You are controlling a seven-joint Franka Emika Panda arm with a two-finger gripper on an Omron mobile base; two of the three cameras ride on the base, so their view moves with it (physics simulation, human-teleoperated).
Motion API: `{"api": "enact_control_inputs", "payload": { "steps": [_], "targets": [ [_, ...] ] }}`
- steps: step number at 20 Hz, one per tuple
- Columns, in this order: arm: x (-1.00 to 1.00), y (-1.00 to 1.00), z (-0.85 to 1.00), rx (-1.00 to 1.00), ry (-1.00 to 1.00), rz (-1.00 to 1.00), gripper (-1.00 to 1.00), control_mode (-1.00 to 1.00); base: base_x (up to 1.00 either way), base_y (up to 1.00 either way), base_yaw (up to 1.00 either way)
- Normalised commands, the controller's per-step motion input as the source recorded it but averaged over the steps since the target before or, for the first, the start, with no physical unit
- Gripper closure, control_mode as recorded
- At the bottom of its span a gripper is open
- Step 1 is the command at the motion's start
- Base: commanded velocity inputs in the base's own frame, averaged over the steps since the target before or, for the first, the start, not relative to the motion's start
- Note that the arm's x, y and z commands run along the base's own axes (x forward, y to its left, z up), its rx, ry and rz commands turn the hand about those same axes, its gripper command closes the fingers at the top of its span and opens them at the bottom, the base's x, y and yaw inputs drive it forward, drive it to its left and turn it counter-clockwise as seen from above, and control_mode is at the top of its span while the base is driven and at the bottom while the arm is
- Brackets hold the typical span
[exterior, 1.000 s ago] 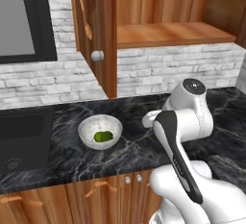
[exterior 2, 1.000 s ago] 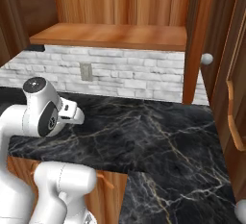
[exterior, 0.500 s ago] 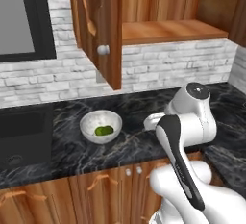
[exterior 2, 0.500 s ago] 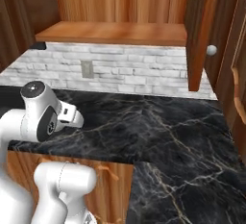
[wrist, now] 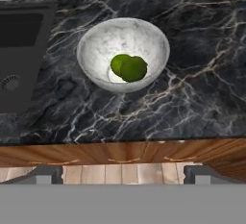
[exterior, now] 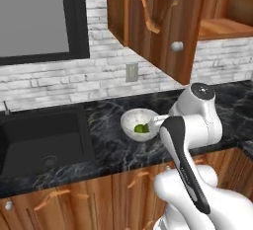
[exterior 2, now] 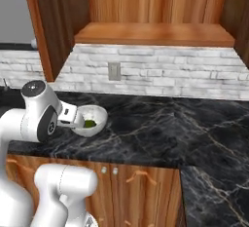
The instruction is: Pick the limes from the cabinet and place them in one bowl. Pick the onion from the sink and place it in the other bowl.
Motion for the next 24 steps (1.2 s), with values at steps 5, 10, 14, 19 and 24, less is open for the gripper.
{"api": "enact_control_inputs", "payload": {
  "steps": [5, 10, 14, 19, 24],
  "targets": [
    [0.00, 0.00, 0.00, 0.00, 0.00, 0.00, -1.00, 1.00, -0.34, 0.79, -0.08],
    [0.00, 0.00, 0.00, 0.00, 0.00, 0.00, -1.00, 1.00, -0.15, 0.94, -0.07],
    [0.00, 0.00, 0.00, 0.00, 0.00, 0.00, -1.00, 1.00, 0.02, 0.99, -0.07],
    [0.00, 0.00, 0.00, 0.00, 0.00, 0.00, -1.00, 1.00, 0.27, 0.98, 0.04],
    [0.00, 0.00, 0.00, 0.00, 0.00, 0.00, -1.00, 1.00, 0.25, 0.94, 0.02]
  ]
}}
